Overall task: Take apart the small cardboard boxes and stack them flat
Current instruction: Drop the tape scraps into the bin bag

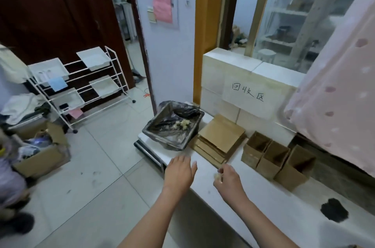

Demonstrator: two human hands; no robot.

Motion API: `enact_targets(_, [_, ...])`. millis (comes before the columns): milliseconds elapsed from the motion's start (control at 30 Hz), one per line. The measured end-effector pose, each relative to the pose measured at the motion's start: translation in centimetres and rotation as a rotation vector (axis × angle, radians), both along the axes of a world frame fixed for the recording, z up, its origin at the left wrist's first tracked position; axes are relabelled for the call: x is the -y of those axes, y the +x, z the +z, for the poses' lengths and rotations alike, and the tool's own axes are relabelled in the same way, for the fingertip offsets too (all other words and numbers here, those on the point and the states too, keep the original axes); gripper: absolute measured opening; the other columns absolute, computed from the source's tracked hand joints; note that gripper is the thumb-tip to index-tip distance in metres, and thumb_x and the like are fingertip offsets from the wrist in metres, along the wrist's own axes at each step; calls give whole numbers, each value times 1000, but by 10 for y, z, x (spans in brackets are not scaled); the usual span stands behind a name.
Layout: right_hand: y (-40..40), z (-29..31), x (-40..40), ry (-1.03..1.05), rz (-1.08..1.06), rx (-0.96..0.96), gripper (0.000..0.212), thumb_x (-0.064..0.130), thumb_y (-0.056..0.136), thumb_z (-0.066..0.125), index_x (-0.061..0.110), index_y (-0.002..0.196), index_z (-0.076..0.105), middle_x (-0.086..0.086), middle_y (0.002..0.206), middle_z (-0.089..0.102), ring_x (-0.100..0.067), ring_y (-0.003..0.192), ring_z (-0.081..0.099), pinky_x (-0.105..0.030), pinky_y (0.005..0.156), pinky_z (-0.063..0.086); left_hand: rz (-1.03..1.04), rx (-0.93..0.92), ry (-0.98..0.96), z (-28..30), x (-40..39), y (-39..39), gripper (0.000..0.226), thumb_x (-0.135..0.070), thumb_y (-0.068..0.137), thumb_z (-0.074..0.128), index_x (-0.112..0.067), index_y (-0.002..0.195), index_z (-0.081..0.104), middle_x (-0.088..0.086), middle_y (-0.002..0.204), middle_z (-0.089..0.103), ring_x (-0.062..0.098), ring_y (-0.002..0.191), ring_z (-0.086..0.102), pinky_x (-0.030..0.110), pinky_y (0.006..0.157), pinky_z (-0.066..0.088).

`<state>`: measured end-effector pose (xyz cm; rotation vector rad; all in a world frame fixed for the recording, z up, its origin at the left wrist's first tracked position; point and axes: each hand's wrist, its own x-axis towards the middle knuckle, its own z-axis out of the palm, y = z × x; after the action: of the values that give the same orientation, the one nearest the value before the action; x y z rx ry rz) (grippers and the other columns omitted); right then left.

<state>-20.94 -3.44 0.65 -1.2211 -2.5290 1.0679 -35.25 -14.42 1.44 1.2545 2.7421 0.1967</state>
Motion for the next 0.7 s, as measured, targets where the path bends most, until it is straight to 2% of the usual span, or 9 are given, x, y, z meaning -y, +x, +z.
enact_targets(33, [-13,1,-5,20,22,4,28,20,89,70,22,111,52,1,116,49,-8,87,55,-2,58,40,14,6,4,0,1,-11,52,-45,107,21,-17,138,50,5,140,54,23,130,46,33,109,35])
enact_targets(133, [-53,4,-19,36,85,26,26,16,87,68,10,109,56,-4,120,39,-18,95,52,-17,79,41,49,16,7,-4,5,-40,50,-43,107,22,-16,137,52,4,140,54,22,130,46,33,110,34])
enact_targets(233, [-101,6,-39,71,156,53,30,21,87,66,11,114,61,-7,114,52,-25,105,52,-31,89,43,89,9,14,-4,4,-76,48,-43,107,22,-17,130,55,3,134,58,22,126,49,32,108,35])
enact_targets(333, [-158,1,-57,45,182,-4,27,17,87,65,11,113,64,-8,109,59,-23,100,54,-31,82,42,96,-3,5,-8,-6,-125,49,-44,106,21,-17,128,56,3,130,60,22,124,50,32,109,33])
enact_targets(400, [-195,-6,-68,7,175,-64,29,12,87,63,12,116,63,-7,106,60,-20,94,53,-26,76,37,105,-13,-9,-12,-14,-157,51,-44,107,22,-17,133,55,3,136,58,21,129,47,33,111,32])
enact_targets(500, [-238,-19,-88,-74,128,-105,35,8,87,64,18,120,58,0,102,58,-17,90,56,-24,76,41,96,-22,-74,-18,-31,-203,51,-45,107,23,-17,136,53,3,142,54,22,133,45,34,111,32])
enact_targets(567, [-263,-29,-102,-139,52,-106,30,9,86,65,22,111,54,2,97,58,-12,82,57,-22,68,43,77,-14,-111,-19,-47,-231,51,-45,107,21,-18,137,53,3,140,54,23,133,45,34,111,33])
enact_targets(633, [-289,-41,-119,-159,25,-85,21,11,86,67,22,99,55,3,91,58,-9,76,56,-18,61,38,60,-25,-128,-22,-67,-257,49,-44,107,18,-20,126,56,1,130,57,21,126,49,33,107,36])
enact_targets(700, [-315,-55,-135,-147,29,-78,14,11,86,69,18,90,57,2,87,58,-14,77,56,-18,61,36,64,-14,-128,-31,-86,-278,48,-43,107,18,-20,121,58,-1,125,59,20,121,51,32,106,36])
